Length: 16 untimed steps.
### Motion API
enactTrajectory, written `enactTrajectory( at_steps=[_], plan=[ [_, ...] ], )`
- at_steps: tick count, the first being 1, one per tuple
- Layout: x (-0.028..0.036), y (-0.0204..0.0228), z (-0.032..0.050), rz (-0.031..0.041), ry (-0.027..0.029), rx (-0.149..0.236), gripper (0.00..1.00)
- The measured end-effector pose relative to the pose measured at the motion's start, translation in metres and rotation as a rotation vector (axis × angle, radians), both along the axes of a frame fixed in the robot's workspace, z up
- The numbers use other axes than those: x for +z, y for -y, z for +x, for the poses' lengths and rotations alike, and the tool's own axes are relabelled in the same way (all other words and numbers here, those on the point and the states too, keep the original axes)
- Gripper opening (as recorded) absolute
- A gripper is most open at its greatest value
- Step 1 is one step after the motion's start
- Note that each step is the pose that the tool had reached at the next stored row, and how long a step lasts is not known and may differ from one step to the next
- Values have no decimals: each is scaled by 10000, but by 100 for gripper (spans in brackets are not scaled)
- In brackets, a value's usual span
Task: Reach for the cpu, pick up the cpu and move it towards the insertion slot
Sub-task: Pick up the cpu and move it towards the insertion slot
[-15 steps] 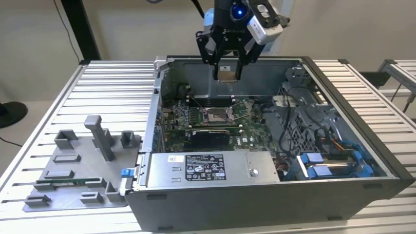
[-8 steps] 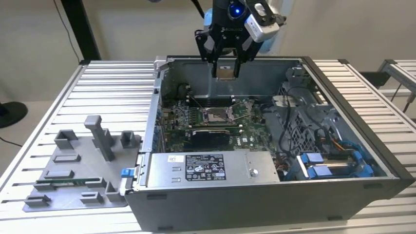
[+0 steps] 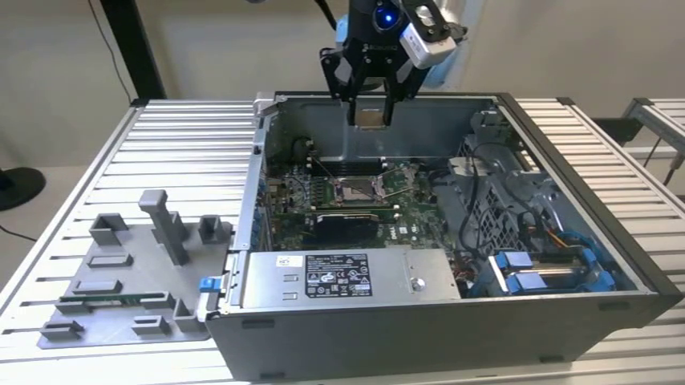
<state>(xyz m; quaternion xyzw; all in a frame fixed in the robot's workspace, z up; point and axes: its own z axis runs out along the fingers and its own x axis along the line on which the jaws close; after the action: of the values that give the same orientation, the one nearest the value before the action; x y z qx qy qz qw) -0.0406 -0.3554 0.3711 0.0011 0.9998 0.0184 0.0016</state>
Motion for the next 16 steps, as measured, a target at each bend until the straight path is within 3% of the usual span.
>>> enactTrajectory(
  at_steps=[3, 7, 10, 16],
  plan=[
    [-13, -129, -2, 3, 0, 0, 0],
    [-19, -225, 6, 13, 0, 1, 0],
    [-21, -269, 30, 16, -1, 8, 0],
    [-24, -309, 46, 23, 0, 16, 0]
  ],
)
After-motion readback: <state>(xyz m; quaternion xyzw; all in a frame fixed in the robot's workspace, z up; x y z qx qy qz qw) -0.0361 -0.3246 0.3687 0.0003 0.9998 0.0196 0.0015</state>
